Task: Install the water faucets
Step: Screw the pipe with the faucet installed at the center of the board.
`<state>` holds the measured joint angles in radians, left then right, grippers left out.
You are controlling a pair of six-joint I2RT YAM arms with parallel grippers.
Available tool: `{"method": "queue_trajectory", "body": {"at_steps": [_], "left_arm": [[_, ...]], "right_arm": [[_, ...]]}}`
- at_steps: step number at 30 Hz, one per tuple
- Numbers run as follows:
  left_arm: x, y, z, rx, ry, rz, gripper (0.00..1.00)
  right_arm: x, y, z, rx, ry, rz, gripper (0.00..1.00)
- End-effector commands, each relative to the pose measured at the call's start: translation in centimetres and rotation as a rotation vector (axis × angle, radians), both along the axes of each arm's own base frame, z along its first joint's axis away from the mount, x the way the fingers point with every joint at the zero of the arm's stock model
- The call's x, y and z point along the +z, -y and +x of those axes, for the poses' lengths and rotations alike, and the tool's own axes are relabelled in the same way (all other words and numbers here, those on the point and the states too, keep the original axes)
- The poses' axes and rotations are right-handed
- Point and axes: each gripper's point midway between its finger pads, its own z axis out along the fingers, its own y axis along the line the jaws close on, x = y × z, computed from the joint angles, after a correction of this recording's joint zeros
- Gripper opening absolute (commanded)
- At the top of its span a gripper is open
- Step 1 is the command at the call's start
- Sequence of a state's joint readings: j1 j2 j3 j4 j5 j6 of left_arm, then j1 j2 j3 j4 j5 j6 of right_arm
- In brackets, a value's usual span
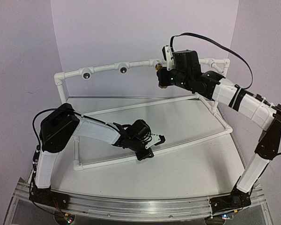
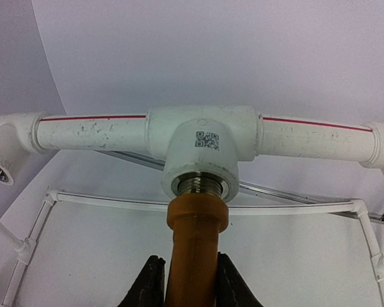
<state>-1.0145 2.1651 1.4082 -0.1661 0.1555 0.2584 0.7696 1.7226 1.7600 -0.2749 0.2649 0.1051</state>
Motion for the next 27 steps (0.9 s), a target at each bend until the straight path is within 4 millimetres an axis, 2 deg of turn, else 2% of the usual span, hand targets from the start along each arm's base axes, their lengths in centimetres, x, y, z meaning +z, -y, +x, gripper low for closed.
{"method": "queue_trajectory", "body": {"at_steps": [1,5,9,17,27], "left_arm": [[-6.7,-1.6,-4.9,-0.068,-0.138,0.156,0.0],[-6.8,-1.6,-4.9,-0.067,-0.138,0.158,0.0],[-6.8,-1.6,-5.0,-0.07,-0.139,0.16,0.0],[-6.8,-1.6,-5.2,-0.076,-0.141,0.165,0.0],[-7.0,-1.5,-5.5,-0.085,-0.147,0.173,0.0]], "right_arm": [[8.7,-0.5,0.7,-0.014,0.184,0.286,0.0],[9.2,-0.3,0.8,-0.026,0.177,0.33,0.0],[8.8,-0.2,1.0,-0.041,0.153,0.369,0.0],[9.1,1.2,1.4,-0.072,0.13,0.481,0.0],[8.5,3.9,2.5,-0.118,0.093,0.621,0.0]]}}
